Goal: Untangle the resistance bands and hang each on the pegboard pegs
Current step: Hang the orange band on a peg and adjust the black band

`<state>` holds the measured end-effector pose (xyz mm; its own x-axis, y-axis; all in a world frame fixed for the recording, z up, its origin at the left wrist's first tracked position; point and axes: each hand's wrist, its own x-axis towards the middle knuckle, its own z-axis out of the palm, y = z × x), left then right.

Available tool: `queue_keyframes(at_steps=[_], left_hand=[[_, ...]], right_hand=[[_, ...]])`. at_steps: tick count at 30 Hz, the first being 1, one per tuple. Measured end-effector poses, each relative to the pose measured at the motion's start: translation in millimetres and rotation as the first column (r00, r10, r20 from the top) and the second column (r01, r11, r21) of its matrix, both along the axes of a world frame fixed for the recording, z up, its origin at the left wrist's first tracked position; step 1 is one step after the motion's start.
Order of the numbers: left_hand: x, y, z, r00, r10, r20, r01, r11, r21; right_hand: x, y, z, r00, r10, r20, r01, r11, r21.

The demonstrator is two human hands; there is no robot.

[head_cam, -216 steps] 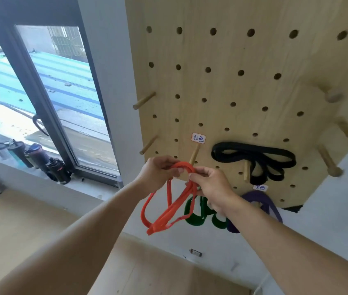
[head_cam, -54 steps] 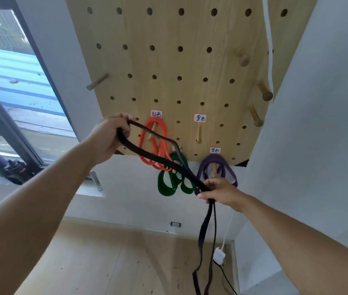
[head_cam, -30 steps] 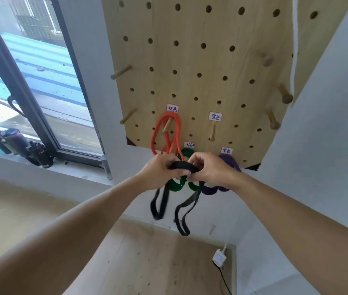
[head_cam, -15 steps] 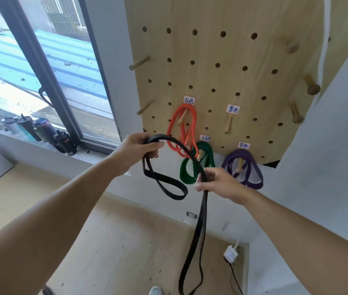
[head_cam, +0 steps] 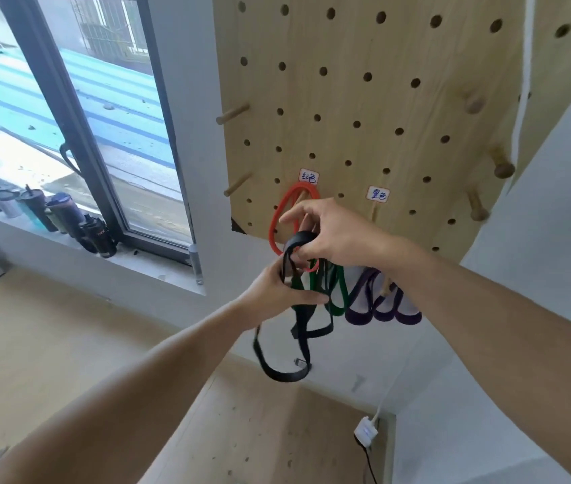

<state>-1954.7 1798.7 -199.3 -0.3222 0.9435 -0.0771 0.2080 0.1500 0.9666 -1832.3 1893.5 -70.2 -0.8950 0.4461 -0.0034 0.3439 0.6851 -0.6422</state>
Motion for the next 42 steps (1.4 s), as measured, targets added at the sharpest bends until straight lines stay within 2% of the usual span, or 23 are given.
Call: queue_keyframes(at_steps=[3,6,9,11,13,15,17,19,21,23,25,28,30,31,34,36,39,42], left_hand=[[12.1,13.0,0.4,0.994,-0.011,0.109,0.006,0.999,0.045],[23.8,26.3,1.3,0.976,0.064,0.207,-0.084,0.992,0.09],[26.6,31.6,-0.2,0.987,0.079,0.143,-0.093,0.991,0.096],[19.6,29.4,-5.2,0.986,0.047,0.158,-0.058,0.996,0.066],[8.7,25.9,-8.3,0.984,0.023,0.179,-0.03,0.999,0.032],[-3.2,24.9,-8.9,0.995,-0.023,0.096,0.025,1.0,-0.014],[-11.8,25.2,-8.5,0.995,-0.099,-0.01,0.097,0.99,-0.105],[-17.8,25.5,-9.9,0.981,-0.195,-0.006,0.192,0.968,-0.163],[-20.5,26.0,-9.7,0.957,-0.29,-0.032,0.279,0.941,-0.19],[-20.5,31.1,-9.3,0.947,-0.32,-0.039,0.309,0.935,-0.176],[-18.9,37.9,-4.6,0.951,-0.309,-0.019,0.303,0.942,-0.146],[-16.8,50.6,4.1,0.913,-0.396,-0.095,0.379,0.911,-0.161],[-11.9,58.2,12.0,0.88,-0.451,-0.152,0.421,0.887,-0.192],[-8.4,62.0,16.4,0.867,-0.468,-0.17,0.435,0.878,-0.2],[3.9,73.7,29.2,0.817,-0.538,-0.209,0.501,0.841,-0.205],[9.7,79.9,36.2,0.787,-0.577,-0.217,0.538,0.815,-0.213],[10.9,84.9,40.5,0.768,-0.609,-0.197,0.568,0.791,-0.228],[6.4,84.8,39.5,0.774,-0.622,-0.116,0.589,0.775,-0.229]], right_hand=[[-9.3,-5.1,18.3,1.0,0.026,-0.016,-0.025,0.999,0.039],[-13.6,-4.2,34.4,0.994,0.01,-0.105,-0.008,1.0,0.013],[-6.5,11.6,46.3,0.975,-0.06,-0.213,0.058,0.998,-0.015],[5.6,31.5,49.3,0.952,-0.133,-0.277,0.123,0.991,-0.053],[21.8,54.7,43.8,0.945,-0.2,-0.258,0.187,0.979,-0.076],[39.8,76.6,30.8,0.942,-0.267,-0.202,0.247,0.962,-0.119],[55.3,91.6,13.9,0.924,-0.339,-0.176,0.296,0.927,-0.229],[67.2,97.8,0.2,0.899,-0.399,-0.179,0.317,0.877,-0.361],[76.7,100.2,-9.5,0.894,-0.415,-0.168,0.323,0.858,-0.401],[86.6,103.9,-13.8,0.924,-0.374,-0.076,0.345,0.904,-0.251],[96.1,107.7,-12.0,0.936,-0.31,0.169,0.322,0.946,-0.045],[102.7,110.1,-16.2,0.8,-0.286,0.527,0.237,0.958,0.16],[100.5,103.9,-19.4,0.697,-0.284,0.659,0.169,0.957,0.234],[97.7,98.5,-21.1,0.686,-0.262,0.679,0.14,0.963,0.231],[84.2,80.7,-27.9,0.814,-0.119,0.569,0.117,0.992,0.04],[76.0,71.3,-37.2,0.859,-0.095,0.504,0.143,0.988,-0.056],[73.8,69.9,-51.0,0.878,-0.159,0.451,0.191,0.981,-0.026],[74.5,69.8,-49.3,0.896,-0.194,0.399,0.214,0.977,-0.007]])
